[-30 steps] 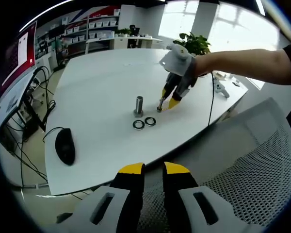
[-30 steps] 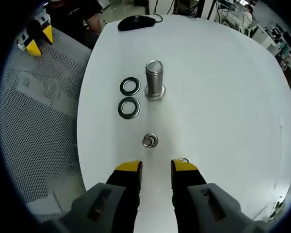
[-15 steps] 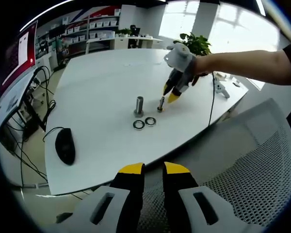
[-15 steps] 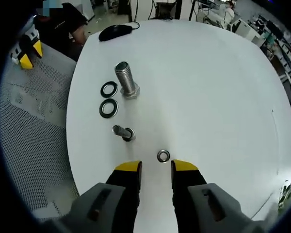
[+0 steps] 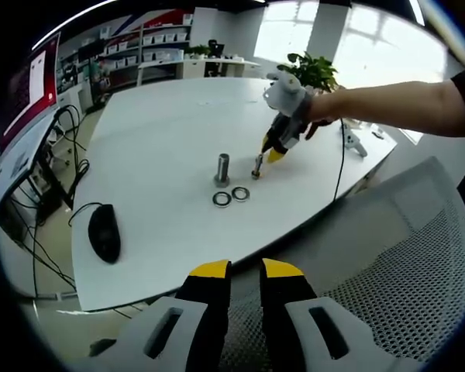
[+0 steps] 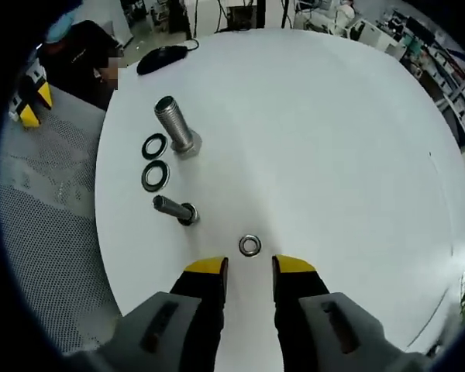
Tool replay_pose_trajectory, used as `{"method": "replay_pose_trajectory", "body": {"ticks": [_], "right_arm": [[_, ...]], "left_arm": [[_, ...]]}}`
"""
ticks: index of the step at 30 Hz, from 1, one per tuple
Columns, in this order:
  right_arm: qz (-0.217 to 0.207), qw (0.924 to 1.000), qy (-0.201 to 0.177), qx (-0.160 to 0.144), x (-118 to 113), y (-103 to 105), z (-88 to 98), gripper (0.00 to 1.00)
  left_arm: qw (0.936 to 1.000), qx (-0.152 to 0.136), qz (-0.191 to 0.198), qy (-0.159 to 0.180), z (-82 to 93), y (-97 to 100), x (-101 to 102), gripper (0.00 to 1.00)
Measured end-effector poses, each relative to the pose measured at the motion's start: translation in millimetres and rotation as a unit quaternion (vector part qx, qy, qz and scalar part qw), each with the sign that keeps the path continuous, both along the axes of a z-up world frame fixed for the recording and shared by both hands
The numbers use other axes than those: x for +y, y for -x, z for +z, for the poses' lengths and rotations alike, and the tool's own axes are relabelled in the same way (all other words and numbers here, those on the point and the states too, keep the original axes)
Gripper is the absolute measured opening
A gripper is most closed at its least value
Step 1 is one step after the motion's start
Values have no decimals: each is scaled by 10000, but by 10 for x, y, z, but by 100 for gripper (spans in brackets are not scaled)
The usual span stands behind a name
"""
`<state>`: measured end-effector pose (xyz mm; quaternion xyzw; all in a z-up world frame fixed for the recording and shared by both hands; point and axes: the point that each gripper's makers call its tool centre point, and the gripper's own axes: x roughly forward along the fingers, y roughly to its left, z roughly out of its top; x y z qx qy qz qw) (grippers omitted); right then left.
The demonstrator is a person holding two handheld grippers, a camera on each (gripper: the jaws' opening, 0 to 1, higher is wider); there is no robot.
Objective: Place the washer onto the threaded stud by aligning its center hole with the stud, sliding it down to the base, and recovering from edge contact or off-axis alignment until the washer reaches the visible bottom stop.
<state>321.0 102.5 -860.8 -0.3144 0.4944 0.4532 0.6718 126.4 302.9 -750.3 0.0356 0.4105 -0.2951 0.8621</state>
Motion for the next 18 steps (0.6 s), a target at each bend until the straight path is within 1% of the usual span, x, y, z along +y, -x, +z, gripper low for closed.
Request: {"method": "replay_pose_trajectory", "body": {"ticks": [3,7,8,11,16,18], "right_arm": [[72,9999,60,-85,6,-25,-41,25],[67,9999,71,-47,39,22,-55,24],[97,9999,76,-89,40,-12,-55,24],[69,9999,93,-72,39,-46,-66,23],[247,9994,197,-116,57,-41,-72,23],[143,9997,162,-108,62,-78,-84,23]], "left_arm": [[10000,0,0,0,1,2,0,12],[10000,0,6,2,2,3,-1,12],[10000,1,9,3,2,4,-1,12],[10000,3,12,4,2,5,-1,12],[10000,4,16,6,3,6,-2,12],[10000,7,19,8,1,5,0,12]]}}
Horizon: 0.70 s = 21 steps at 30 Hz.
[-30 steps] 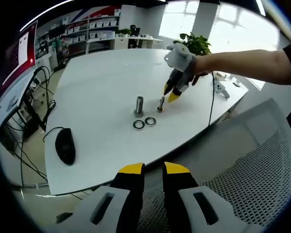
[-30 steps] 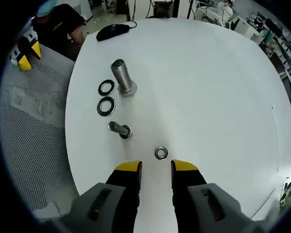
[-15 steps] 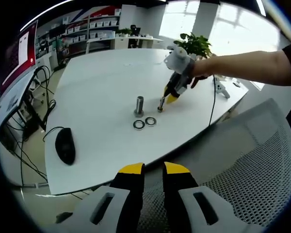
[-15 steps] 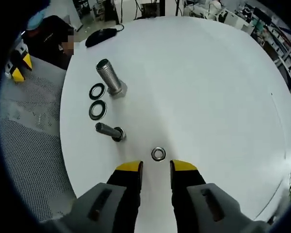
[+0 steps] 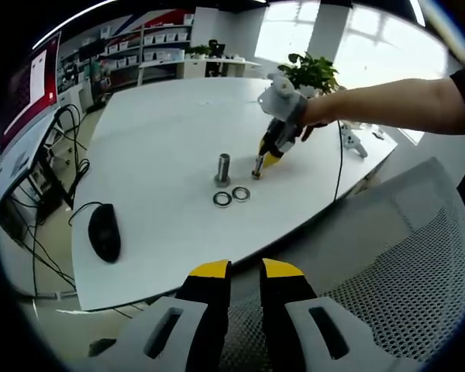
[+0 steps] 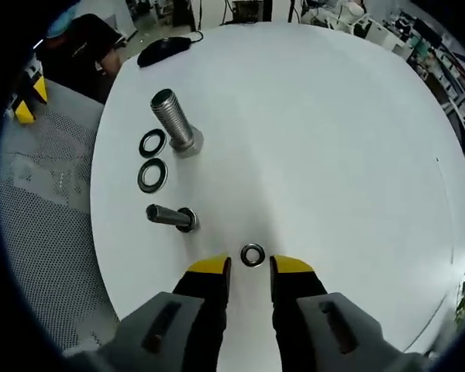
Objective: Place the washer onto the threaded stud by aligning its center hole with the stud, sliding it down to the base, and recovering from edge contact or off-axis alignment until the washer reaches the visible bottom stop.
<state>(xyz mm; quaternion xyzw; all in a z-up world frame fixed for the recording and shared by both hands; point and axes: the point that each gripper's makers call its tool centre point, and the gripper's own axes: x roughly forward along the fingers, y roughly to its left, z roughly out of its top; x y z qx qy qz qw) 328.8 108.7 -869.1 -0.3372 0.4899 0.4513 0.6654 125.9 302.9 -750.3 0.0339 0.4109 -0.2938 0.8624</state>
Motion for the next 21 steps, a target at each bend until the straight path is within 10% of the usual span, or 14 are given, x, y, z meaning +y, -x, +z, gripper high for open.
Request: {"method": "replay_pose_trajectory", "body": {"ticks": [21], "right_arm": [[-54,10000,5,-71,42,73,37,16]], "left_arm": [[10000,0,18,-3,1,-2,-3,12]]}}
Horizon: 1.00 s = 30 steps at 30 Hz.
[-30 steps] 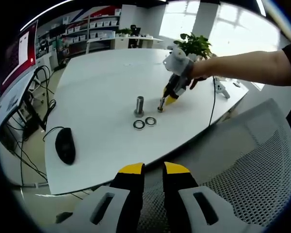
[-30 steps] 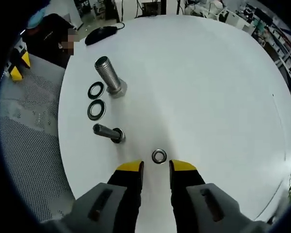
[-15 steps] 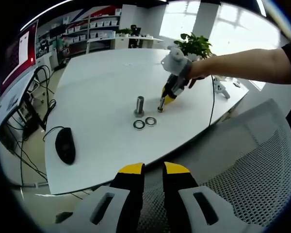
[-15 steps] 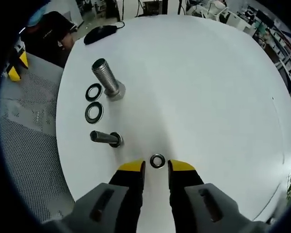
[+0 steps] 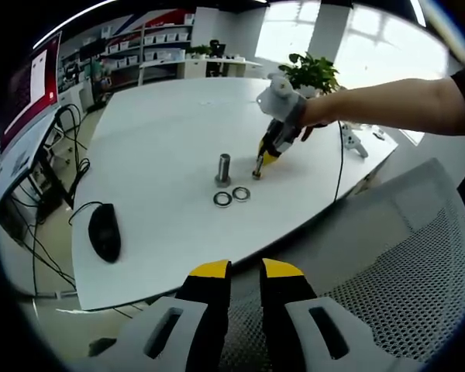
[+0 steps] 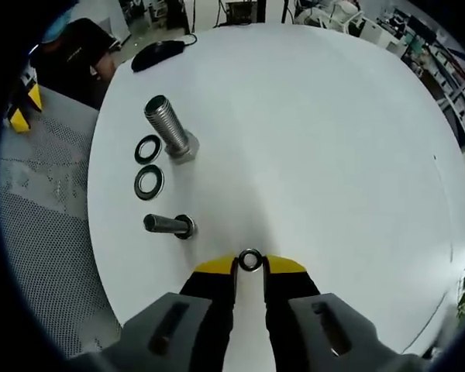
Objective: Place the washer onto the threaded stud by aligning its center hole with the stud, sliding it down to the base, and recovering from edge contact or off-axis alignment until the washer reaches the visible bottom stop.
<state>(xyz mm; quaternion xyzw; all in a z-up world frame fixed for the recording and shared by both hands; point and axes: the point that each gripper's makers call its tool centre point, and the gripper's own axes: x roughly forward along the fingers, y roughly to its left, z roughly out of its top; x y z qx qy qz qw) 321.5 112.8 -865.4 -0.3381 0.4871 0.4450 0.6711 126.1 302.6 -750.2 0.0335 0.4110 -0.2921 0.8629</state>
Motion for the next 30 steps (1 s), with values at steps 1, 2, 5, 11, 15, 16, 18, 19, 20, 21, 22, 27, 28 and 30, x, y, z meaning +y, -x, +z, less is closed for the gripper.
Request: {"method": "replay_pose_trajectory", "body": {"ticks": [1,2,5,11,15,16,18,19,20,21,22,27,28,30], "right_arm": [[41,10000,13,-16,4,6,3,15],[112,9999,47,-41,7,18,2,15],[97,9999,78,-42,-3,-12,-10,14],[24,10000,4,-52,-17,-50,-26,14],[-20,10000,-35,-70,-29,-85,-45,14],[-35,10000,-43,-77,-28,-85,-44,14],[-50,9999,-42,-94,-27,-82,-42,14],[-45,9999,-36,-110,-26,-79,-40,14],[-47,9999,-32,-121,-26,-80,-40,14],[-48,9999,-28,-156,-24,-77,-39,14],[-44,9998,-39,-188,-24,-78,-38,14],[-29,9995,-81,-313,-24,-83,-32,14],[-43,9994,-76,-326,-25,-88,-32,14],[4,9994,-46,-350,-21,-59,-19,14]], "left_arm": [[10000,0,10,1,1,-1,0,12],[10000,-1,29,6,2,-4,2,12],[10000,3,22,5,2,-4,0,12],[10000,5,15,5,2,-2,1,12],[10000,5,17,7,3,-2,0,12],[10000,5,18,7,3,-3,1,12],[10000,6,18,8,1,-3,3,12],[10000,6,19,8,0,-3,3,12],[10000,6,20,8,0,-3,4,12],[10000,6,18,7,0,-3,4,12],[10000,6,17,7,0,-3,4,12],[10000,5,23,8,0,-5,6,12],[10000,5,21,7,0,-4,6,12],[10000,5,21,7,1,-4,6,12]]}}
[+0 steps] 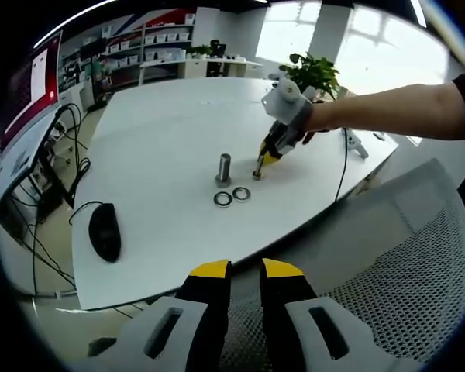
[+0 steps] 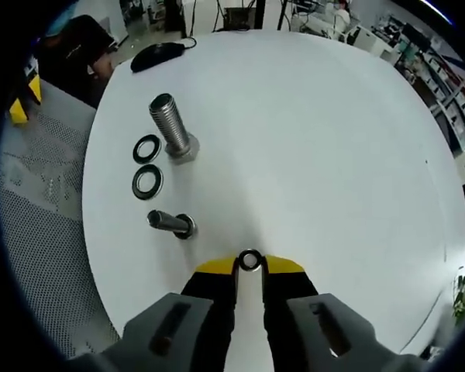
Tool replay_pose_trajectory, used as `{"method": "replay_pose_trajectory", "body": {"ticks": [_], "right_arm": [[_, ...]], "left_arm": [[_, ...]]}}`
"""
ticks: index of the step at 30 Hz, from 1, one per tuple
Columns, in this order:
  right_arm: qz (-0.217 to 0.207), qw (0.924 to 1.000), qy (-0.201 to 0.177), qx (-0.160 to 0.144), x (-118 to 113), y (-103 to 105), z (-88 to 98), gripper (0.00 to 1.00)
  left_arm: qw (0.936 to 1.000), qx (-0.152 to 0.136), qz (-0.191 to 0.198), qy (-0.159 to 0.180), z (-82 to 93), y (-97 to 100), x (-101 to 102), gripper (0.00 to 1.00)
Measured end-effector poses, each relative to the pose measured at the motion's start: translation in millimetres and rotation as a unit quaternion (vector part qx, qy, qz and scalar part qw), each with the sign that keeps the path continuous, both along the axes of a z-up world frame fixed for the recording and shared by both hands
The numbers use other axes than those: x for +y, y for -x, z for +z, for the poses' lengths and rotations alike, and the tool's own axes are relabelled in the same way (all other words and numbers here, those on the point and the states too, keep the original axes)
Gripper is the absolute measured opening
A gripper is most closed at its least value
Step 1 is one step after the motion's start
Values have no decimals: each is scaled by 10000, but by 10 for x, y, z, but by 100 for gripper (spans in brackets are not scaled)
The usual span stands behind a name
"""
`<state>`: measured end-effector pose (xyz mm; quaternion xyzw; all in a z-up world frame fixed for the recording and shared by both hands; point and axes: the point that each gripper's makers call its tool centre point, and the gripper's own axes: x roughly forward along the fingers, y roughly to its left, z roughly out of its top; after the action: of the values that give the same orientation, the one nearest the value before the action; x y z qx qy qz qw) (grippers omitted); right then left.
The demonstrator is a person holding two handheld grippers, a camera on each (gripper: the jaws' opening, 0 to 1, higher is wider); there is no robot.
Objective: Place the washer onto the threaded stud by aligning its center hole with the stud, sliding it down to the base, and recovering from edge contact or off-axis alignment until the washer reaches the visible bottom stop.
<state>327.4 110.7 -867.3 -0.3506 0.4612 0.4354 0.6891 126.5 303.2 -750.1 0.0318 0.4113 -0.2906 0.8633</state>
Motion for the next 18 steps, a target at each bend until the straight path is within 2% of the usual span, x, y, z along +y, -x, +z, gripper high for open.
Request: {"method": "replay_pose_trajectory", "body": {"ticks": [4,6,18], "right_arm": [[47,9998,0,171,-8,75,-7,13],[54,9999,0,165,-18,106,23,13],[85,9983,-374,433,112,300,352,13]], "left_arm": [[10000,-2,-2,-1,0,-1,0,12],[10000,-3,2,0,0,-2,0,12],[10000,-15,9,-8,3,-1,-7,12]]}}
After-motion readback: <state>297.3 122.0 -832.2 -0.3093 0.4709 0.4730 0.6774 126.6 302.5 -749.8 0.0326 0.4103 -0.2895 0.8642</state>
